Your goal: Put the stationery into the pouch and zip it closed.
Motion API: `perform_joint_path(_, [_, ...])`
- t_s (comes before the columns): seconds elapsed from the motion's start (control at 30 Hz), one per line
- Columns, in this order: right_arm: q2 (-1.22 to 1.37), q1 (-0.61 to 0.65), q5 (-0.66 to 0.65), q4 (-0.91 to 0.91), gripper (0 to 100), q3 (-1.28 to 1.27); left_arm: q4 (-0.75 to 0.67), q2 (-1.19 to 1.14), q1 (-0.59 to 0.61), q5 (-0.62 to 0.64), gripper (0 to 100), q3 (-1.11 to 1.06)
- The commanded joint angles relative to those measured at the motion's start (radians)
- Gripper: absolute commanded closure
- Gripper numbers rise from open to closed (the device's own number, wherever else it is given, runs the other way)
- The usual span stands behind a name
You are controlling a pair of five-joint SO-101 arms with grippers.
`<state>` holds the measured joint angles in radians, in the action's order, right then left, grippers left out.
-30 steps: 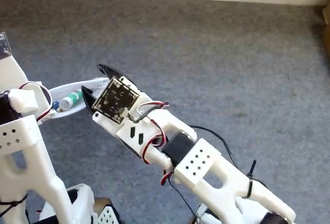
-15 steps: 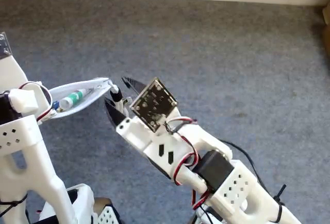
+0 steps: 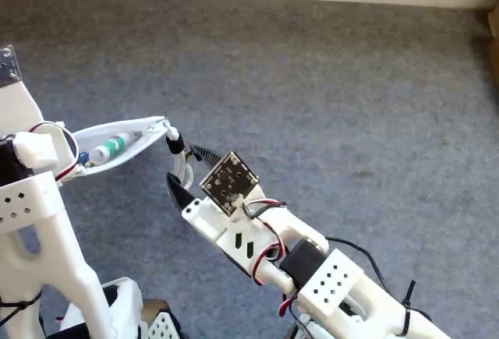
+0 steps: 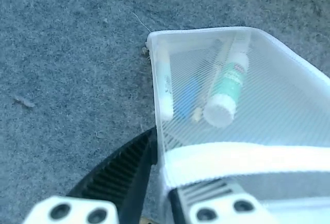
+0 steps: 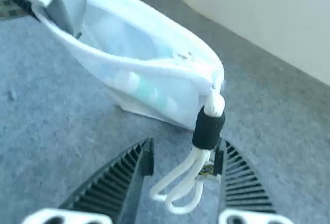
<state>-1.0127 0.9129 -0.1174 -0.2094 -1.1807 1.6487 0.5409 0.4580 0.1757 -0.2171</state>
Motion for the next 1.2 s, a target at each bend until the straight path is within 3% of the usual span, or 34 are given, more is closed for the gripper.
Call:
perform_joint_path(0.0, [-0.013,0.001,0.011,0.079,81.7,0.012,-0.011,0.001,-0.018,-0.008,99,0.008])
perform_joint_path(0.3, [0.275,-0.005,0.011,0.168,81.7,0.096,-0.009,0.001,-0.013,-0.008,99,0.007])
perform_joint_path(1.17, [0.294,-0.056,0.012,0.318,81.8,0.119,-0.009,0.001,-0.013,-0.009,99,0.007])
